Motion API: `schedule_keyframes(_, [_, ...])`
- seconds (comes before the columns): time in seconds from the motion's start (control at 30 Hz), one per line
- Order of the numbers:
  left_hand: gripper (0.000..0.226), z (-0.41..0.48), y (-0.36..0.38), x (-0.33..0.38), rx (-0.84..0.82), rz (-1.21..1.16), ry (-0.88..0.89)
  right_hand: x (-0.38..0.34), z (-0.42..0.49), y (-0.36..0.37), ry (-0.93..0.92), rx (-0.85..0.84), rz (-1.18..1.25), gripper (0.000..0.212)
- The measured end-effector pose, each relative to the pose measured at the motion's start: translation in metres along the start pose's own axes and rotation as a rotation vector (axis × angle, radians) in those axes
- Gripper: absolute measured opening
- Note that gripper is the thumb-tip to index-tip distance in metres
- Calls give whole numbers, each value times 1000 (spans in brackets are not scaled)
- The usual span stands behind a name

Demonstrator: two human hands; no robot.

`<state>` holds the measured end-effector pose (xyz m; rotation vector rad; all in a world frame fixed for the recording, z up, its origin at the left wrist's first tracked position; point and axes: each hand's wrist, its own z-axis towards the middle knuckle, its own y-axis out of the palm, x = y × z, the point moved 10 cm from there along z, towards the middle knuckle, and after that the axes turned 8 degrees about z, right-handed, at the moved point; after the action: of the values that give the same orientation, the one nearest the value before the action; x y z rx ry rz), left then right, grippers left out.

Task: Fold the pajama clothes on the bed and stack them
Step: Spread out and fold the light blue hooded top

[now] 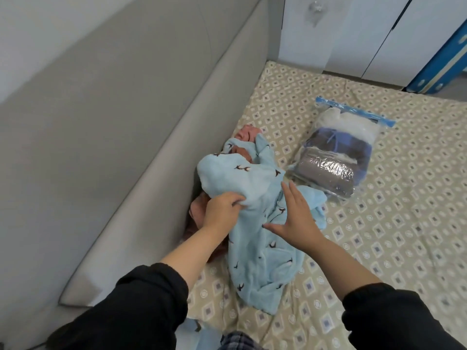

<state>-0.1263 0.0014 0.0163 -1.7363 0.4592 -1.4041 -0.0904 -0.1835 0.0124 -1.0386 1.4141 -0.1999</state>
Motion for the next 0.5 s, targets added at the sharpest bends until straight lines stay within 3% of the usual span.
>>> schedule_keyframes(0.17, [22, -49, -27, 80, 31, -149, 145, -23, -28, -16, -115, -97, 192, 110])
schedule_keyframes(0.27, [21, -91, -33, 133, 85, -192, 259, -31, -55, -41, -220, -43, 448, 63])
schedule_keyframes(0.37, [19, -122, -22, 170, 125, -138, 321, 0, -85, -65, -139, 5, 371, 31])
schedule_keyframes(0.4, [29, -127, -10, 175, 84, -114, 289, 14, -96, -76, -119, 21, 350, 27])
schedule_keyframes(0.5, [84, -150, 59, 182, -247, -58, 152, 53, -132, -125, -117, 105, 379, 24])
